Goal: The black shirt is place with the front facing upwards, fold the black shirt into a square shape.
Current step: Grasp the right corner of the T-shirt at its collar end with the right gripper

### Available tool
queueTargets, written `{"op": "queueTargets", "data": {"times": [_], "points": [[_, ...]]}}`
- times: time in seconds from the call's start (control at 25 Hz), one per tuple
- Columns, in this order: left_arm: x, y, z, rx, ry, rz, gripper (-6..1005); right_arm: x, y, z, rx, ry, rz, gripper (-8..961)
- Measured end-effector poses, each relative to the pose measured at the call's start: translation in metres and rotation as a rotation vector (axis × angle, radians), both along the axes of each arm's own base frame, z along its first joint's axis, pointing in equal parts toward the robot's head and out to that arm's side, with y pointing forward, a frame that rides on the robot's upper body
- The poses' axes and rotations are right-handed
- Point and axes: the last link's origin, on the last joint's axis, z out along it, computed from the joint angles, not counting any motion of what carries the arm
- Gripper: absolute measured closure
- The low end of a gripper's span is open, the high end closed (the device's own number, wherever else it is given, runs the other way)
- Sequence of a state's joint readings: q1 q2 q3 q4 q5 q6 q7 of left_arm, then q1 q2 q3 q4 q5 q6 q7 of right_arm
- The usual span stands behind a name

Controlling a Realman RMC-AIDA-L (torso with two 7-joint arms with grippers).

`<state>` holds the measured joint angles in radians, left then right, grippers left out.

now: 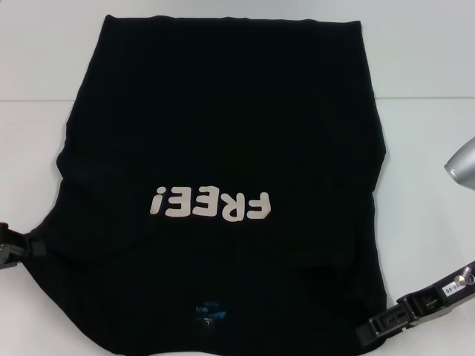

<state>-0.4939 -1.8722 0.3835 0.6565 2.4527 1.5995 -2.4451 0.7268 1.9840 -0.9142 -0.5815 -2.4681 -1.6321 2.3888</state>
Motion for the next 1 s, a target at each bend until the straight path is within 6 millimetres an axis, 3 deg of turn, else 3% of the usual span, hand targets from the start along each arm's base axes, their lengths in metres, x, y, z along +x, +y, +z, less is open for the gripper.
{"op": "queueTargets", "data": {"times": [1.0], "points": [[0.0008, 0.0014, 0.0012, 0.005, -0.002, -0.002, 979, -0.0068, 0.0066, -0.0053, 0.033, 0.016, 0.0, 223]]}}
